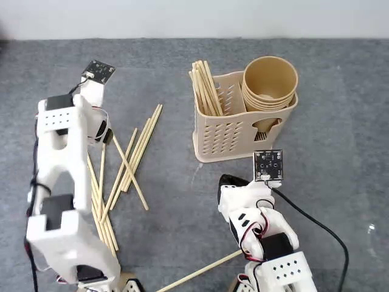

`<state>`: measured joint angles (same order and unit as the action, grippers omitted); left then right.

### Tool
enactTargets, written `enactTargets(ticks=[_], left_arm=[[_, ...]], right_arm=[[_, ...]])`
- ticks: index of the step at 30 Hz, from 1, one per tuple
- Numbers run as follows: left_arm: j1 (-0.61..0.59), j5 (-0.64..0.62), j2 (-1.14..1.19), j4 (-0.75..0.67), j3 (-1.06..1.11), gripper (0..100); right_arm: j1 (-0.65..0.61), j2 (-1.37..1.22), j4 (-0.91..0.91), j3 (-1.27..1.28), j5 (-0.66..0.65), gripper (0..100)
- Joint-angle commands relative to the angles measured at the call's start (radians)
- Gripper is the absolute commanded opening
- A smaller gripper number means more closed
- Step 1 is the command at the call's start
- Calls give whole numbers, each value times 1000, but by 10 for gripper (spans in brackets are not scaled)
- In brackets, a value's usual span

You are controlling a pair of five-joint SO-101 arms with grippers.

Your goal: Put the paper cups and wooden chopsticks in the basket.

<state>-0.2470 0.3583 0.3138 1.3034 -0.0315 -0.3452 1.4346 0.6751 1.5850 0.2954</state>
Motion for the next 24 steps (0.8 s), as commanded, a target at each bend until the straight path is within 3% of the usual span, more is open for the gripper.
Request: enactTargets(ticks=[1, 12, 24], left_arm=[[14, -34, 48, 0, -110, 165], [107, -135, 140, -6, -124, 166], [104, -172, 264, 0, -124, 163]], right_arm=[[5, 18, -5, 5, 5, 13], [5, 18, -5, 5, 5, 13], [5, 18, -5, 5, 5, 14]])
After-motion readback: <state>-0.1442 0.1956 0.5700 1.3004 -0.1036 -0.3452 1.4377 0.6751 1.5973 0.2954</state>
